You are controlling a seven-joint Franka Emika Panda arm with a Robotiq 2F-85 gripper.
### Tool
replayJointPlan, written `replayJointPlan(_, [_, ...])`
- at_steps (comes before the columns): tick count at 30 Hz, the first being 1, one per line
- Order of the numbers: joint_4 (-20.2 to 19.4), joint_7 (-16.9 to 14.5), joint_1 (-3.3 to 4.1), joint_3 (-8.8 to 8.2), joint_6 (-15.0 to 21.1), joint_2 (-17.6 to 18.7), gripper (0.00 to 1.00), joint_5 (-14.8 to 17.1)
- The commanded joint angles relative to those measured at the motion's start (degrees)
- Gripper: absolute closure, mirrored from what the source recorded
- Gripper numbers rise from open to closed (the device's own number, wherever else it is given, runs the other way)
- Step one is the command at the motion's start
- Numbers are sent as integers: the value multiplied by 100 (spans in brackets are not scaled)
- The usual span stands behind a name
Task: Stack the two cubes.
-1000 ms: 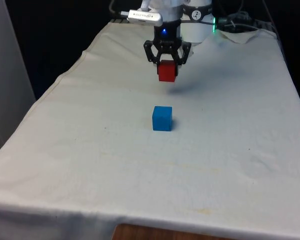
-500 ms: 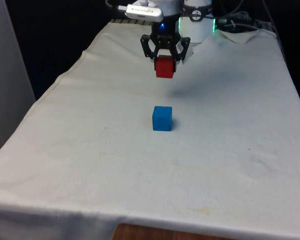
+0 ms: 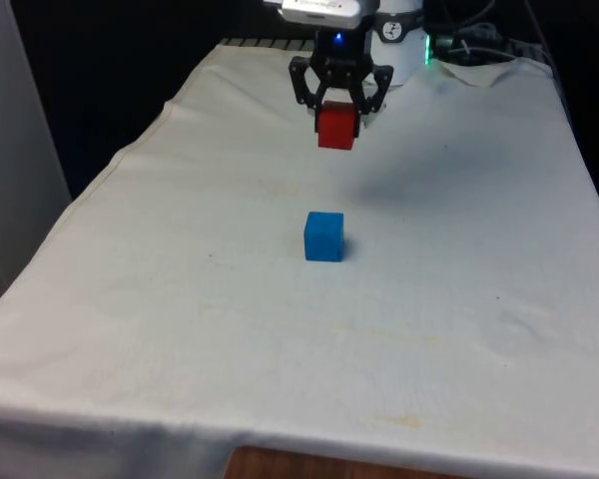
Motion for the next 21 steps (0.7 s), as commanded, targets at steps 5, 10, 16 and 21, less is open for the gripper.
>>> replayJointPlan(5, [229,126,23,46,-143,69,100,-97])
replayJointPlan(10, [435,115,11,86,-166,195,100,-57])
replayJointPlan(16, [458,92,11,92,-149,218,100,-46])
replayJointPlan(21, [584,74,6,120,-155,315,100,-17])
